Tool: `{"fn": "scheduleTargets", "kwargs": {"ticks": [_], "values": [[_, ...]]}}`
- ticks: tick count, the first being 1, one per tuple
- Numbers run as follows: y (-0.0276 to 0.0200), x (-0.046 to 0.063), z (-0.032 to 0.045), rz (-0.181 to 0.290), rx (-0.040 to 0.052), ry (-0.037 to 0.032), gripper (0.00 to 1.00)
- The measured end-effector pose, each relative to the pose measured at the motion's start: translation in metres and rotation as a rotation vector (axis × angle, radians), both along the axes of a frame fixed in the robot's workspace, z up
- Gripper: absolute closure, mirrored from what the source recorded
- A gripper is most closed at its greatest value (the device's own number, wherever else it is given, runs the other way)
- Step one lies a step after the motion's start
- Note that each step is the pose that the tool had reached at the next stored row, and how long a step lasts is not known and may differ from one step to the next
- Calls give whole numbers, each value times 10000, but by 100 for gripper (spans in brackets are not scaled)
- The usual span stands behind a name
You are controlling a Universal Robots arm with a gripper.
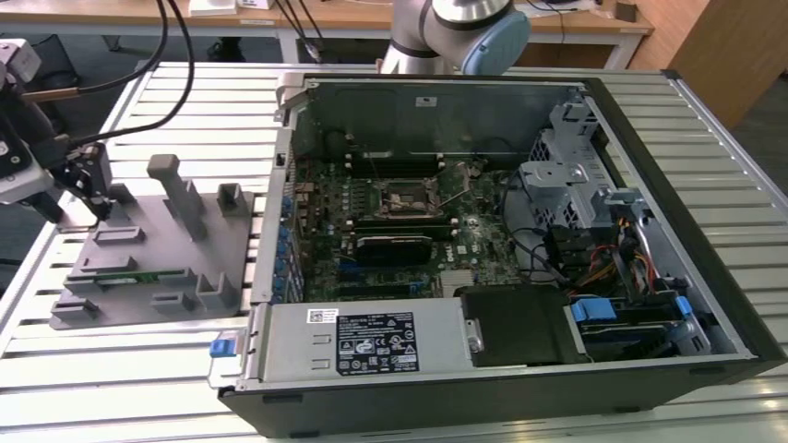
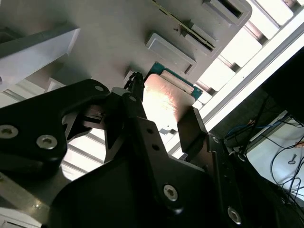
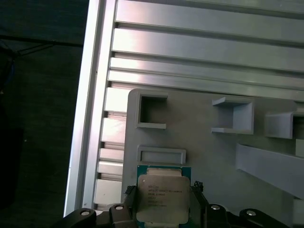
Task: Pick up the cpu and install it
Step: 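Pick up the cpu and move it towards the insertion slot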
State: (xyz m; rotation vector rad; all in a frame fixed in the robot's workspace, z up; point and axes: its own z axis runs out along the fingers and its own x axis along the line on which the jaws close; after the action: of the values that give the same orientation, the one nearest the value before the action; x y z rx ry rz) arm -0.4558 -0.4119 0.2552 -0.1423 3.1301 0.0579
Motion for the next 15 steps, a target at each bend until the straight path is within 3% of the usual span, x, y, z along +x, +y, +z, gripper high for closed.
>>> {"fn": "scheduleTargets", "kwargs": {"ticks": [15], "values": [[0,0,93,0,1,-1,47]]}}
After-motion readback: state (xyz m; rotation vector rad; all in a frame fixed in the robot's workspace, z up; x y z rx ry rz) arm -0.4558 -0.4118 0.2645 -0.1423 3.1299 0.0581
